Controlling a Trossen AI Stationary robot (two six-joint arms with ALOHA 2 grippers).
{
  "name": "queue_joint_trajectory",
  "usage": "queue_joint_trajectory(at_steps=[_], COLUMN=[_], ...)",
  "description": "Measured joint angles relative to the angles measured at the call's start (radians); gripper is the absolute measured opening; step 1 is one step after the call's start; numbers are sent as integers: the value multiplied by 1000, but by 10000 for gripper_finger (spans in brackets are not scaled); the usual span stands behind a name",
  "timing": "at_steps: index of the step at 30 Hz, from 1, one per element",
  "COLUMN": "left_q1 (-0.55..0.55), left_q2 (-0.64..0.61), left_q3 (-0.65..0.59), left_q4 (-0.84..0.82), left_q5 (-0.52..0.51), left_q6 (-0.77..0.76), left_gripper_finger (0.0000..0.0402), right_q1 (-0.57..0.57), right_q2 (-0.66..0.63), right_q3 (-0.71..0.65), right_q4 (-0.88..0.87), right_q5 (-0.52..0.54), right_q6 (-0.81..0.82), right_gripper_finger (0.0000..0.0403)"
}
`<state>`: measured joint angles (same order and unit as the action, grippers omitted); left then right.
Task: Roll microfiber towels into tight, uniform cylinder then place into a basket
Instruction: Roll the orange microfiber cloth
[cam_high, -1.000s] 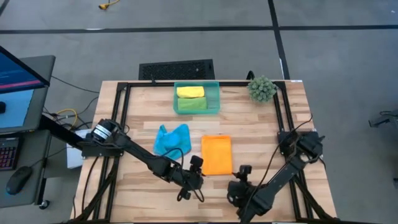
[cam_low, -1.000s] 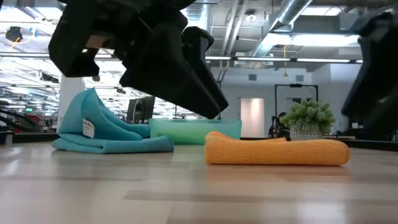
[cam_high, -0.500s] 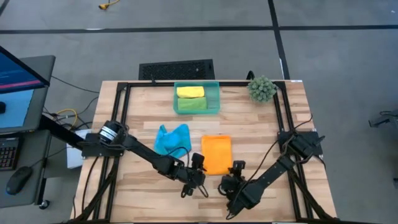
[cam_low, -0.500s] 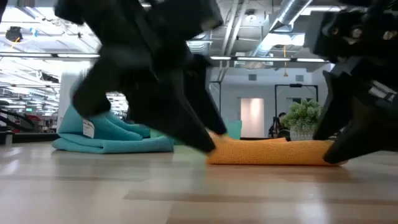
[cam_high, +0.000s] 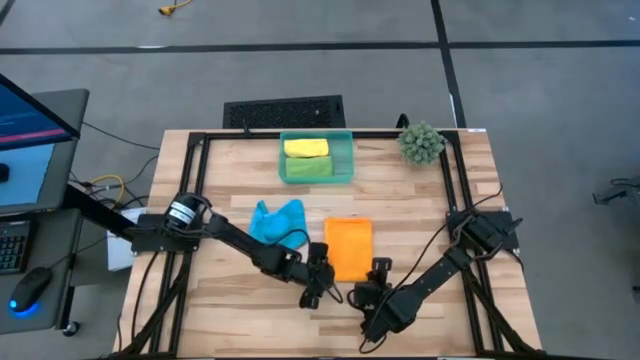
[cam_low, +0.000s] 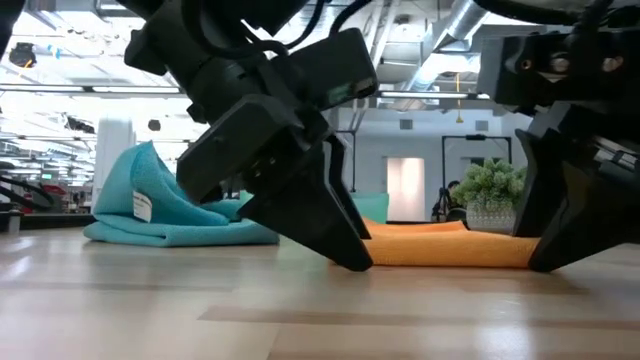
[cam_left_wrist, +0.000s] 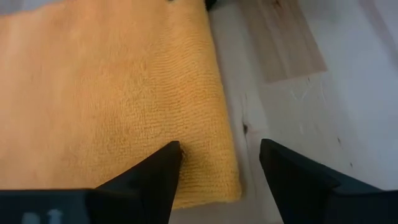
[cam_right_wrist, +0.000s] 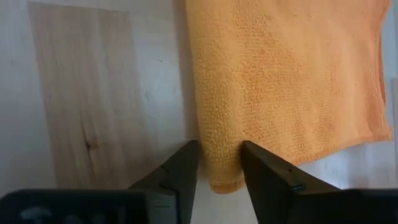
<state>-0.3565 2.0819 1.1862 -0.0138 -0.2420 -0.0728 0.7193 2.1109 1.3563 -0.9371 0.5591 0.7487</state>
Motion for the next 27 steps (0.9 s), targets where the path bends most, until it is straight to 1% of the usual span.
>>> queue_joint_trajectory(at_steps=[6, 9, 15, 17, 21, 23, 27], left_q1=[18, 20, 19, 17, 10, 0, -29], left_q2=[0, 0, -16, -27, -57, -68, -82], left_q3=[3, 1, -3, -3, -5, -7, -8], left_q4=[-76, -76, -82, -91, -112, -117, -117], left_q5=[20, 42, 99, 152, 264, 323, 433], left_q6=[-164, -170, -183, -199, -238, -249, -271], left_gripper_finger=[183, 156, 82, 56, 13, 6, 16], right_q1=[-28, -40, -37, -32, -19, -9, 3], right_q2=[-1, 0, -2, -1, 5, 6, 6], right_q3=[1, 1, 0, 7, 47, 78, 145], right_q4=[14, 19, 47, 42, 54, 69, 89], right_q5=[-21, -29, -68, -79, -111, -137, -186], right_q6=[-25, -30, -93, -95, -100, -116, -169], right_gripper_finger=[103, 80, 17, 10, 18, 14, 8])
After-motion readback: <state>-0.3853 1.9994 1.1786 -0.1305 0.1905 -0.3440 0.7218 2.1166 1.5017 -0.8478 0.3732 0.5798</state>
